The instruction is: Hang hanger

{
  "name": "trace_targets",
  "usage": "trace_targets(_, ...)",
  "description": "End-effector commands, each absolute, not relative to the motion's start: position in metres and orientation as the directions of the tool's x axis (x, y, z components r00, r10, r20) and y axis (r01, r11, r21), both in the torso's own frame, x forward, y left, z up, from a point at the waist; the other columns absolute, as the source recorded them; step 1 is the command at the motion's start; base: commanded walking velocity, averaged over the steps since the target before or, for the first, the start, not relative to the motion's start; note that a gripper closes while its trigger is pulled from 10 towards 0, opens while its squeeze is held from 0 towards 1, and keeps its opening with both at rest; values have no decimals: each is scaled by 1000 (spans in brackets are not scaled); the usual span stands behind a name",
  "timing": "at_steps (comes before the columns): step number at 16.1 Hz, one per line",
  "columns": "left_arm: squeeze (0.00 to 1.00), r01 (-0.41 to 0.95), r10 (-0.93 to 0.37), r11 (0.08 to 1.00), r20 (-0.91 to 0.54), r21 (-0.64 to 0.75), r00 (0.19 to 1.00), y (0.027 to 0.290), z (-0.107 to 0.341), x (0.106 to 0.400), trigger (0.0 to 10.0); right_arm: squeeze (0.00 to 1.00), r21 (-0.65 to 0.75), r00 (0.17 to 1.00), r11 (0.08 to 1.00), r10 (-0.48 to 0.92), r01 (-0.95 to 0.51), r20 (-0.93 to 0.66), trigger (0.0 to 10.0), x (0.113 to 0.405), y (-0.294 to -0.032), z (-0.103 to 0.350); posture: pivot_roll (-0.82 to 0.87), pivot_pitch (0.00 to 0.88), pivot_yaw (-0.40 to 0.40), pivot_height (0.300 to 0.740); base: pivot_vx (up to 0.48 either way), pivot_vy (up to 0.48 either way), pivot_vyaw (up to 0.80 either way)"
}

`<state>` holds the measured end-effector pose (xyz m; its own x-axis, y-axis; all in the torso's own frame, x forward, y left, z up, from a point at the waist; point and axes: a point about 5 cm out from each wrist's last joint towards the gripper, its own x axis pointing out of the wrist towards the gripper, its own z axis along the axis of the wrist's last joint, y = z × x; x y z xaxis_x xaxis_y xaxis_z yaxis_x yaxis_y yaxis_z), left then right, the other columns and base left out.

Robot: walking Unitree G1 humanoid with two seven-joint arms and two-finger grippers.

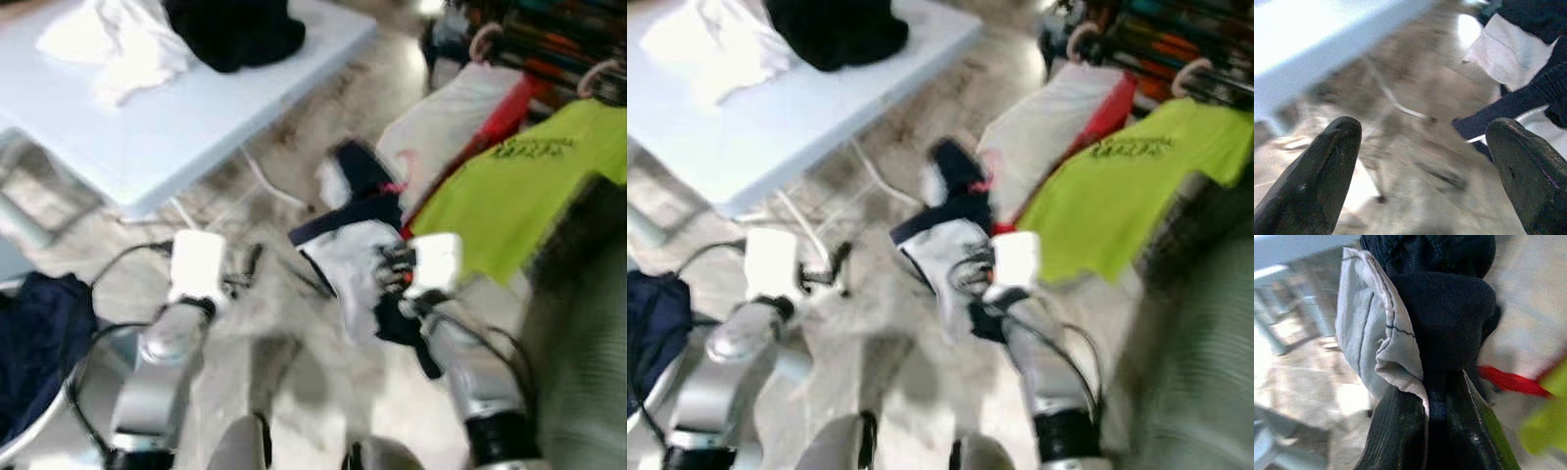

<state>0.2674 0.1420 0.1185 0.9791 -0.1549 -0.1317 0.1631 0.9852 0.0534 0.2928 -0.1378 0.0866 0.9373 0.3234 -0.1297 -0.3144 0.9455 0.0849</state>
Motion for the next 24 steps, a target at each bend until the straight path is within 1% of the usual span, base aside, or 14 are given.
trace_targets(1,0,178,-170,983,-146,49,975,136,115,265,10000,0,78,947,949,312,-306,-74,10000,300,-147,100,1,130,-20,740,0,0,800)
trace_targets(6,0,190,-182,981,-148,43,972,132,115,265,10000,0,58,902,902,431,-429,-34,10000,306,-141,115,-5,132,-24,740,0,0,800)
trace_targets(8,0,192,-184,980,-150,40,971,131,114,265,10000,0,58,894,894,447,-445,-33,10000,307,-142,117,-5,129,-28,740,0,0,800)
trace_targets(11,0,184,-177,982,-141,38,974,131,115,265,10000,0,66,857,856,515,-512,-30,10000,304,-136,118,-4,127,-31,740,0,0,800)
trace_targets(13,0,168,-163,985,-114,35,980,136,119,268,10000,0,8,814,816,578,-579,-61,10000,301,-136,116,-3,127,-32,740,0,0,800)
trace_targets(15,0,159,-153,986,-106,45,982,140,120,269,10000,0,-30,787,788,612,-615,-77,10000,301,-139,117,-5,127,-32,740,0,0,800)
trace_targets(16,0,154,-148,987,-102,49,984,142,121,270,10000,0,-51,768,767,634,-639,-86,10000,301,-141,118,-6,126,-32,740,0,0,800)
trace_targets(17,0,151,-146,987,-89,54,985,145,123,271,10000,0,-80,729,725,678,-684,-97,10000,298,-143,121,-8,127,-31,740,0,0,800)
trace_targets(19,0,137,-132,985,-59,104,990,148,126,275,10000,0,-85,660,654,745,-751,-101,10000,292,-144,127,-10,124,-26,740,0,0,0)
trace_targets(21,0,99,-95,989,-44,111,995,151,129,280,10000,0,-79,587,582,800,-809,-123,10000,285,-141,127,-13,123,-20,740,0,0,0)
trace_targets(24,0,111,-109,986,-27,123,994,148,131,283,10000,0,-52,520,518,844,-854,-128,10000,276,-138,129,-11,123,-20,740,0,0,0)
